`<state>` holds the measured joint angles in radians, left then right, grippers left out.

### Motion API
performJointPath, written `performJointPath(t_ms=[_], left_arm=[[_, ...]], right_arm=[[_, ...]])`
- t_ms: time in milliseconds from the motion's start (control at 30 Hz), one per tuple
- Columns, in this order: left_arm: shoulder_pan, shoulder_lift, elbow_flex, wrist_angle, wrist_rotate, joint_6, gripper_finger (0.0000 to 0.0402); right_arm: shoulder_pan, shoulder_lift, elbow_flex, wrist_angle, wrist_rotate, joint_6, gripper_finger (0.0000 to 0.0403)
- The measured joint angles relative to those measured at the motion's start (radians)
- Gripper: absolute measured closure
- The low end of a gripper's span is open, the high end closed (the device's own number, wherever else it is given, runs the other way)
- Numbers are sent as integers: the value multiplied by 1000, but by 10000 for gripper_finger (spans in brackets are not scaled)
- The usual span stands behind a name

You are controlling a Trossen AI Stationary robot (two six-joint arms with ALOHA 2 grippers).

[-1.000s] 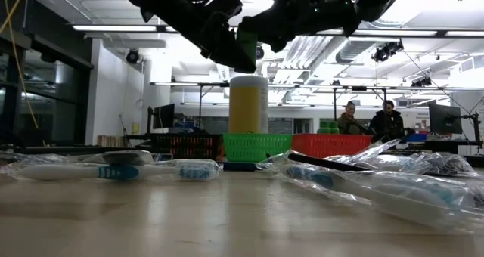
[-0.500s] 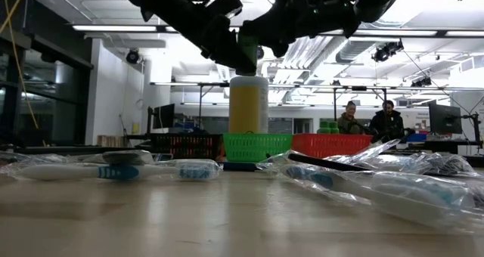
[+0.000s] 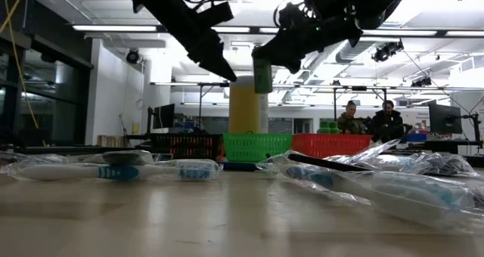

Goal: Pick & Place Travel size toiletries
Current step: Put the green shampoo into the yellow bin

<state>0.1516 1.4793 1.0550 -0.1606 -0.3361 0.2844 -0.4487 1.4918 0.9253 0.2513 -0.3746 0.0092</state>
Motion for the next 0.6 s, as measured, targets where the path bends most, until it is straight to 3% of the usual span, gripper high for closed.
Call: performJointPath(t_ms=[200, 400, 600], left_arm=[[3, -43, -2, -143, -96, -25, 173], [48, -50, -3, -209, -97, -74, 172], [88, -50, -4, -211, -93, -85, 172]], right_arm=[[-117, -51, 0, -56, 16, -2, 310], [-223, -84, 0, -86, 112, -11, 310], [-291, -89, 0, -87, 141, -4, 310]])
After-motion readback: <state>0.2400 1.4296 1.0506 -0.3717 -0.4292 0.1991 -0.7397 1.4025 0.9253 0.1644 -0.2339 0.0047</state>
